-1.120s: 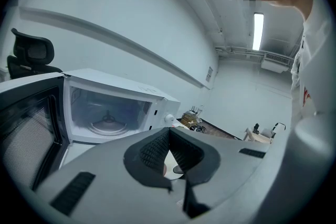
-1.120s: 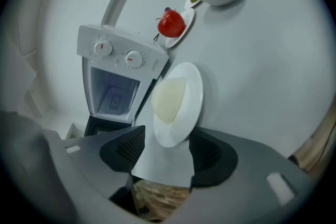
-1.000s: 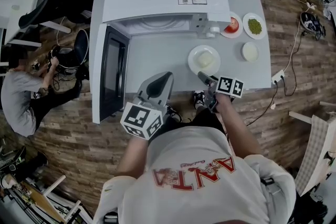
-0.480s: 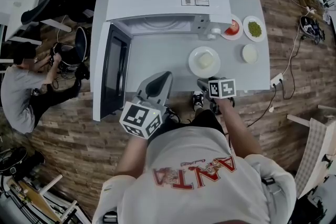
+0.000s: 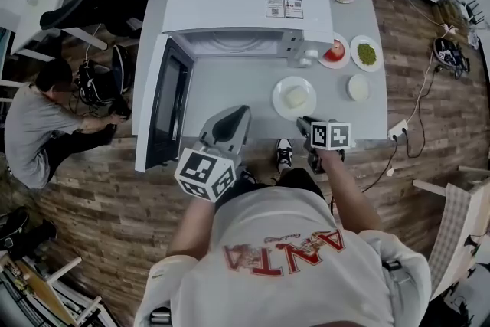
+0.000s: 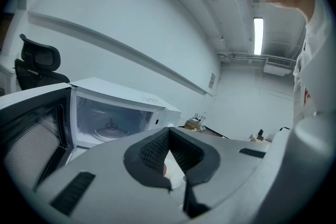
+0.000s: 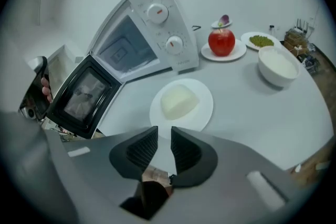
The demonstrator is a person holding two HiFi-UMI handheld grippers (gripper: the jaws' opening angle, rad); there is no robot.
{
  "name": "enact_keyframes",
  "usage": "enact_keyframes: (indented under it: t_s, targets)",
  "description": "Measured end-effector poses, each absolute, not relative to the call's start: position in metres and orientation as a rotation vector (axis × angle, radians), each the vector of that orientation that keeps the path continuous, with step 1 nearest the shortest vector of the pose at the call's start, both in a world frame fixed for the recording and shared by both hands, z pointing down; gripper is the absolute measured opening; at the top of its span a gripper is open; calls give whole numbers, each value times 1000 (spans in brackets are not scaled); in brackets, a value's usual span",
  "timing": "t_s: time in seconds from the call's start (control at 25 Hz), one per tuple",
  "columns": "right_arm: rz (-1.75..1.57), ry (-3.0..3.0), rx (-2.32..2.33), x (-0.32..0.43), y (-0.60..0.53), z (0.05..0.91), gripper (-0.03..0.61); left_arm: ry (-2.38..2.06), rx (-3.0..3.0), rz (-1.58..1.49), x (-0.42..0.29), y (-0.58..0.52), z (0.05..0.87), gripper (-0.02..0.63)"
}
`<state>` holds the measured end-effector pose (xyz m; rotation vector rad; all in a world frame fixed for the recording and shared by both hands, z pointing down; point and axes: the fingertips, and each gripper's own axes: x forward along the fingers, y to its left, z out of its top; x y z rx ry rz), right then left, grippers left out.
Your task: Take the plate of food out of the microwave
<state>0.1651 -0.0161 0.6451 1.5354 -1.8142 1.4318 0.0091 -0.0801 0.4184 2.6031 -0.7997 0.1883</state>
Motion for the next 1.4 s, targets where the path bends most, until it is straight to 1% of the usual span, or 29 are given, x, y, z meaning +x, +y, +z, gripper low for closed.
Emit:
enact_keyframes:
  t_s: [0.08,0.12,0.32,0.6,0.92,1.12,1.4]
  targets:
    - [1413,-1853,1604,174,-26,628,45,-810,2609,171,11,-81,414,9]
    - [1408,-1879,1635,178,-31,619,5,-813,2611,165,12,-81,412,9]
    - [1291,-2125,1720,183,-54,552,2,-833,2632,129,17,-79,396,9]
    - [879,-2398,1750,182,-75,445,2,-886,2677,79,18,-82,368,9]
    - [544,-2577,1784,184,-72,344,2,-956,2717,34,13,-87,342,9]
    - [394,-2603,1795,186,-68,316,2,-983,2728,12,13,-85,333,8]
    - [375,-2603,1761,178,-69,316,2,-1000,2732,-4,9,-82,327,9]
